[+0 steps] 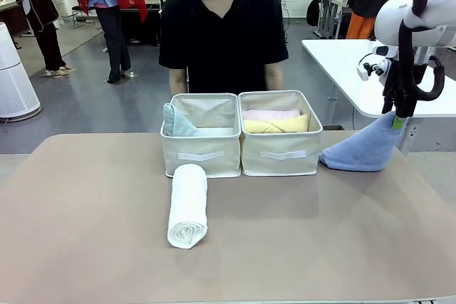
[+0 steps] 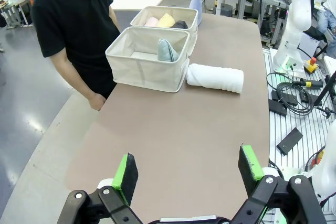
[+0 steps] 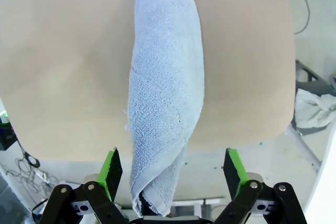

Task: Sort the towels based on their folding style.
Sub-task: Pick up another triangle-folded towel from the table and place it in the left Fabric basket.

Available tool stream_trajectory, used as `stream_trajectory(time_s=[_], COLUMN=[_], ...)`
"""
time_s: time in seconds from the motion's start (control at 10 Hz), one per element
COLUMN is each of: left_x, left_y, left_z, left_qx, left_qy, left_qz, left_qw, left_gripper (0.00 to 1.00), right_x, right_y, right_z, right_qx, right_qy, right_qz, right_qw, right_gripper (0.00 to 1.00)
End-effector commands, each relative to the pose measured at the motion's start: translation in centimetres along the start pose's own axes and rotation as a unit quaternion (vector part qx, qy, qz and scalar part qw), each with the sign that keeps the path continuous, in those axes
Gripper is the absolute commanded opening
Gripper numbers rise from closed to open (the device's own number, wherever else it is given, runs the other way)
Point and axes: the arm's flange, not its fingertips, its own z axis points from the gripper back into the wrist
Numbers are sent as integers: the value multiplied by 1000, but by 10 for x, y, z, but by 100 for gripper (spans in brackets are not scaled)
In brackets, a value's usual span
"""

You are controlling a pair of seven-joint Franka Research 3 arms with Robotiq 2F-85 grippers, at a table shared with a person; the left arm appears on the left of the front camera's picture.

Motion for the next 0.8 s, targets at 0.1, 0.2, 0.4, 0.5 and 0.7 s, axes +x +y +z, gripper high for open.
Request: stream_trajectory(time_s=[0.1,0.2,0.4,0.5,0.7], left_x=[-1,-1,-1,-1,-1], left_y=[-2,-2,-2,-2,-2], left_z=[2,2,2,2,2], left_qx=[-3,-3,-3,-3,-3], left_qy=[-3,-3,-3,-3,-3], left_qz=[-10,-10,-10,-10,-10], left_qw=[1000,1000,1000,1000,1000], left_gripper=[100,100,100,100,100], right_x=[-4,-4,-4,-4,-3], right_y=[-3,-2,-1,-1,0], right_z=[1,1,2,2,2], right_qx=[9,10,16,20,25], right_qy=[12,14,13,13,15], right_qz=[15,19,23,24,25], right_qw=[1000,1000,1000,999,999], right_gripper=[42,33,0,0,0])
